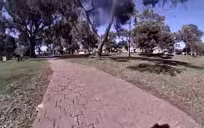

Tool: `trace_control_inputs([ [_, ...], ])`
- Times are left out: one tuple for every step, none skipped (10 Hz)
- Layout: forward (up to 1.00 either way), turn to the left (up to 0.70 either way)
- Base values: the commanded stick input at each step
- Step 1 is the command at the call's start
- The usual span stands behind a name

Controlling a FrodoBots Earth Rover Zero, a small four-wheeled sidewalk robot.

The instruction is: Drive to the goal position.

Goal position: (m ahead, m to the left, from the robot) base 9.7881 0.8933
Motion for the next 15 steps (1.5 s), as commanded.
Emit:
trace_control_inputs([
  [0.7, 0.0],
  [0.7, 0.0],
  [0.7, 0.0],
  [0.7, 0.0],
  [0.7, 0.0],
  [0.7, 0.0],
  [0.7, 0.02],
  [0.7, 0.07],
  [0.7, 0.11],
  [0.7, 0.35],
  [0.7, 0.34],
  [0.7, 0.33],
  [0.7, 0.0],
  [0.7, 0.0],
  [0.7, 0.0],
])
